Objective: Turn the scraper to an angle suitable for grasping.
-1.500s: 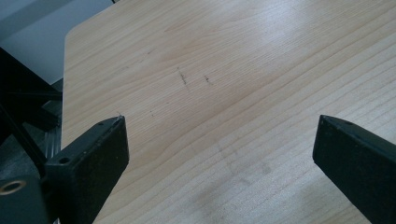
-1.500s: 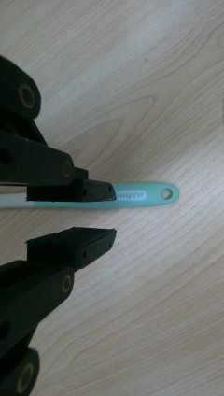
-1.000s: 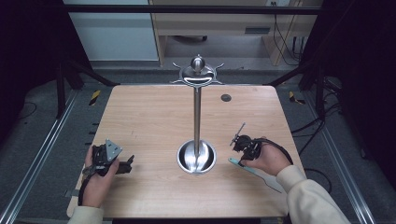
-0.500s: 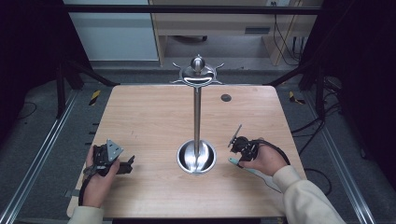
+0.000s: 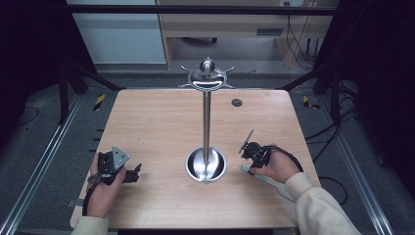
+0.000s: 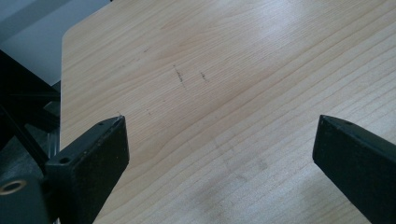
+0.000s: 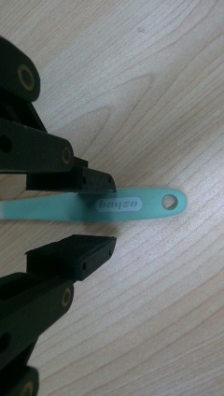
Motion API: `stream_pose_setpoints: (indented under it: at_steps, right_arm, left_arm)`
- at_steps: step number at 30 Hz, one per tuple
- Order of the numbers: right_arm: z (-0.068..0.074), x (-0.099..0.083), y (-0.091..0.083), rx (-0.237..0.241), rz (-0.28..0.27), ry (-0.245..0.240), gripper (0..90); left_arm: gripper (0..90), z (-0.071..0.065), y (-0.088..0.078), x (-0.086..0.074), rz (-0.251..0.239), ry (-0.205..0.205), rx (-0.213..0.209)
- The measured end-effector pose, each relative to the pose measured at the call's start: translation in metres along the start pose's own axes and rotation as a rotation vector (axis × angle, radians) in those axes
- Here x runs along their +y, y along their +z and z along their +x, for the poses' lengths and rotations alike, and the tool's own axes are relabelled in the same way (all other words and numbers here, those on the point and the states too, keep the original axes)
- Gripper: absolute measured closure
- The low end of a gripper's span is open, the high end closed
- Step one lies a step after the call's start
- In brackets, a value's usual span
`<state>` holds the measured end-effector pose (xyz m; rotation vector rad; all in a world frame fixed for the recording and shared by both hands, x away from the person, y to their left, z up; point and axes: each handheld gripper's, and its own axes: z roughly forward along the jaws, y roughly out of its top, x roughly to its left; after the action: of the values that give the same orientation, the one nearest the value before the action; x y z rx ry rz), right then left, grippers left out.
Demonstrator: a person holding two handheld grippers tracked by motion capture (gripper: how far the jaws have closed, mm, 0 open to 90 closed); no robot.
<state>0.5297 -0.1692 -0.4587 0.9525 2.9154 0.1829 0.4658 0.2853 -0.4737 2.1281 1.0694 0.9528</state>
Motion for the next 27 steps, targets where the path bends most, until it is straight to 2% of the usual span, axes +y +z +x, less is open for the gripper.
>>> stream_pose_setpoints:
  at_steps: [9, 27]
  right_arm:
    - [0.0021, 0.0016, 0.005, 0.022, -0.007, -0.002, 68.0]
    - [0.0013, 0.0015, 0.0069, 0.025, 0.009, -0.008, 73.2]
  left_arm:
    - [3.4, -0.0009, 0.0003, 0.0003, 0.004, 0.013, -0.001]
    - [3.4, -0.0013, 0.0004, 0.0006, 0.007, 0.019, -0.002]
